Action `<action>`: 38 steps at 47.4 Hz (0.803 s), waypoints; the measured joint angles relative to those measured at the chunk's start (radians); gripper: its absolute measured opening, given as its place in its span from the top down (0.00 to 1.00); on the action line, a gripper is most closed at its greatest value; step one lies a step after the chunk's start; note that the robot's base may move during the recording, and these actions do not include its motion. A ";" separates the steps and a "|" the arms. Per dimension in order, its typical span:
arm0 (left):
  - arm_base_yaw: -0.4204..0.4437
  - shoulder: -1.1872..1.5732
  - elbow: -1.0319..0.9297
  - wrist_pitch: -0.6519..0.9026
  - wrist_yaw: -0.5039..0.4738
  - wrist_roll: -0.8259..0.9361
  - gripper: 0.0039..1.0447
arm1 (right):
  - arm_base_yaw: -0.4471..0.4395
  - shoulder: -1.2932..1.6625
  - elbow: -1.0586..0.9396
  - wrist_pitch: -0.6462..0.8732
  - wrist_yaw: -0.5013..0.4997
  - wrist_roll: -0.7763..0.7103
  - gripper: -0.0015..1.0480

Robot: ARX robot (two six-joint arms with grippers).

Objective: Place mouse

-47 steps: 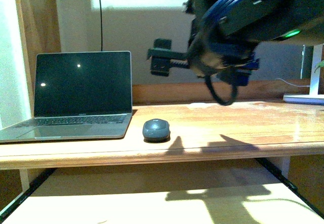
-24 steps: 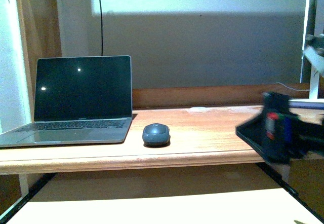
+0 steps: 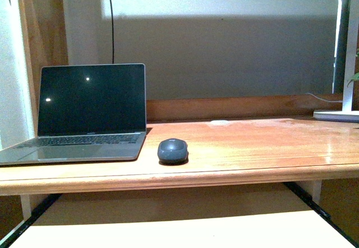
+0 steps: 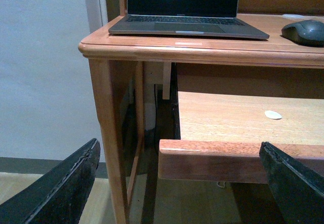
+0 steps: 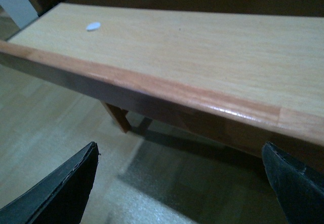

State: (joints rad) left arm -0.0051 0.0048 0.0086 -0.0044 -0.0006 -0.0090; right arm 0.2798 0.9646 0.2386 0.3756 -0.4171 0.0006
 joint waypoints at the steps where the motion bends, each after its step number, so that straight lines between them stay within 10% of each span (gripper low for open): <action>1: 0.000 0.000 0.000 0.000 0.000 0.000 0.07 | 0.010 0.012 -0.002 0.009 0.010 -0.005 0.07; 38: 0.000 0.000 0.000 0.000 0.000 0.000 0.07 | 0.215 0.532 0.214 0.297 0.325 -0.013 0.07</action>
State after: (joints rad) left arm -0.0051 0.0048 0.0086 -0.0044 -0.0002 -0.0090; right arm 0.4950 1.4963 0.4522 0.6724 -0.0917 -0.0128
